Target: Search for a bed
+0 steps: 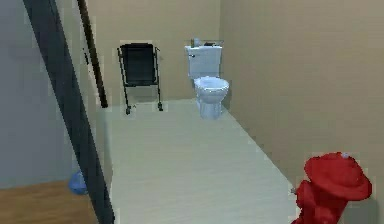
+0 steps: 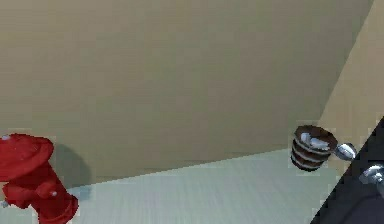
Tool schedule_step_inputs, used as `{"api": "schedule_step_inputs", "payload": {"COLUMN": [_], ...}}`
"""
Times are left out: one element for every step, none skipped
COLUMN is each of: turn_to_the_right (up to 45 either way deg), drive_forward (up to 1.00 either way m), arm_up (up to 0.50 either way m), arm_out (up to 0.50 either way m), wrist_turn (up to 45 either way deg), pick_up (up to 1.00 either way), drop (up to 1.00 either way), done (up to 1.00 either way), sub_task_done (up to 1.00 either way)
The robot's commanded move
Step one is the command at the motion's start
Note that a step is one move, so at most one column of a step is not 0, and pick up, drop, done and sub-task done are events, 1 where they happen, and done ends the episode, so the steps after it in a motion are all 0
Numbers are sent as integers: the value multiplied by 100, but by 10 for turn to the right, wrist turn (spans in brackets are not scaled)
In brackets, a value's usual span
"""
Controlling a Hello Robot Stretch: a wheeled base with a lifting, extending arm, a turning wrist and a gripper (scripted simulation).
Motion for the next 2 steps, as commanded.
{"api": "schedule_step_inputs", "payload": {"turn_to_the_right": [0,-300], "drive_forward": [95,0], "arm_up": [0,0], "arm_out": [0,0], "wrist_turn": [0,0], "pick_up": [0,0], "drop": [0,0], "done": [0,0], "sub_task_done": [0,0]}}
